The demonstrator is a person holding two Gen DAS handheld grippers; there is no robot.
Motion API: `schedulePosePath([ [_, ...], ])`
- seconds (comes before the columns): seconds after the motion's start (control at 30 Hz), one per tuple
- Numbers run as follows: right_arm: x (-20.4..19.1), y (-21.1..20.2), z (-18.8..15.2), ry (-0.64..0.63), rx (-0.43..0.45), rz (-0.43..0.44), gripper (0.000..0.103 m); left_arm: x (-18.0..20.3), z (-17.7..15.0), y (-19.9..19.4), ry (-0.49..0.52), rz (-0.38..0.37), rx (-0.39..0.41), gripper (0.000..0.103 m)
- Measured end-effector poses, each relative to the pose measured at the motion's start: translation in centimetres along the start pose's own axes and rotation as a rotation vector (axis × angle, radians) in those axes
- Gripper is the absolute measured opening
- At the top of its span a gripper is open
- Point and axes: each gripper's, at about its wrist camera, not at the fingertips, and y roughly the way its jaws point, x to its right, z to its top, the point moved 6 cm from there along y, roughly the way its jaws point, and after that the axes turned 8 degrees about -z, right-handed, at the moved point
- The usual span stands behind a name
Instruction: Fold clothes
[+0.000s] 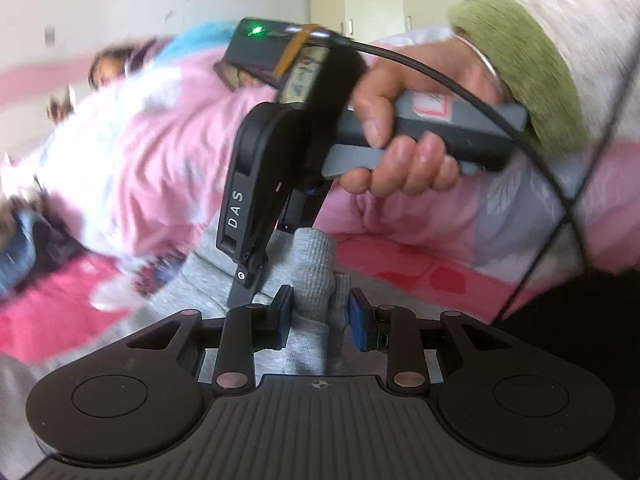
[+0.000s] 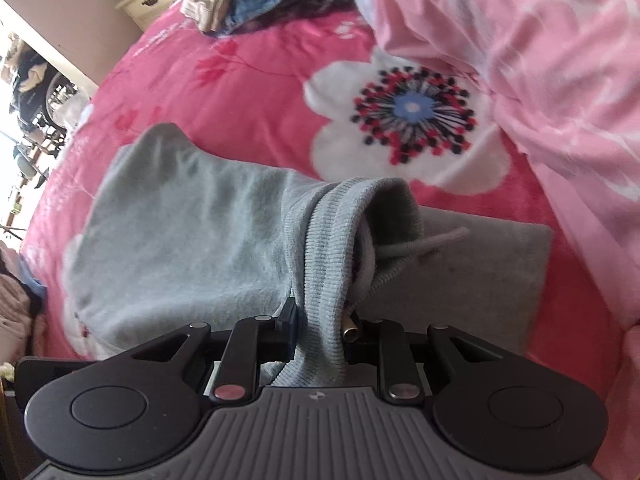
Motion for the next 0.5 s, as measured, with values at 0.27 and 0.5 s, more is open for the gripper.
schedulePosePath([
  [0.27, 2.6, 0.5, -1.1, -0.003, -0.025, -0.055, 0.023, -0.6, 0.1, 2.9, -0.079, -0.133, -0.047, 0.028],
  [0.5, 4.4, 0.1, -2.0, -0.005, -0.045, -0.082, 0.023, 1.4, 0.7, 4.6, -0.061, -0.163, -0.055, 0.028],
])
